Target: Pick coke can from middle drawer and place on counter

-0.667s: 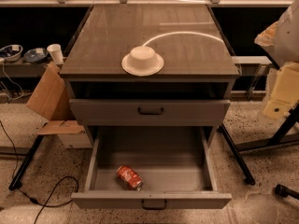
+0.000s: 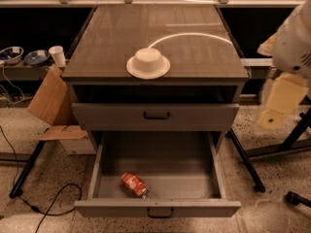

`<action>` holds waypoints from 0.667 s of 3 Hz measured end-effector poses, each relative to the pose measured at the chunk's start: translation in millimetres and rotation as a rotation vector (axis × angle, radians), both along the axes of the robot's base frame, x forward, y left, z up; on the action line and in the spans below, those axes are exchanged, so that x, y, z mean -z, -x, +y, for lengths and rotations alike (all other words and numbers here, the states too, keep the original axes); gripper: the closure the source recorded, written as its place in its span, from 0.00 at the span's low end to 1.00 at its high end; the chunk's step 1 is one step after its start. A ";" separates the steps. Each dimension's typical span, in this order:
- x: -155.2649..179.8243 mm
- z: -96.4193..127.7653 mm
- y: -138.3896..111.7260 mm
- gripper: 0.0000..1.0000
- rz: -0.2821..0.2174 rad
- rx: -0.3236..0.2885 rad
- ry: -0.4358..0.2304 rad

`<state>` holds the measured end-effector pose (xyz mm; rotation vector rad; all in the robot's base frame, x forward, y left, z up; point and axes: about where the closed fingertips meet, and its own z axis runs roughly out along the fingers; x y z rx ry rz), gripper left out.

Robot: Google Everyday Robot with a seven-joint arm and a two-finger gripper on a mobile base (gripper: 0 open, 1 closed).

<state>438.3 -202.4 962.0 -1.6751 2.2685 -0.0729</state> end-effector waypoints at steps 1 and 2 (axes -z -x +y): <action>34.3 31.7 -2.9 0.00 0.040 0.092 -0.066; 73.8 69.1 -4.8 0.00 0.093 0.163 -0.134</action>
Offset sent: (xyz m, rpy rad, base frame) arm 0.0098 0.1198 -0.1330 0.2276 0.1788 -0.2611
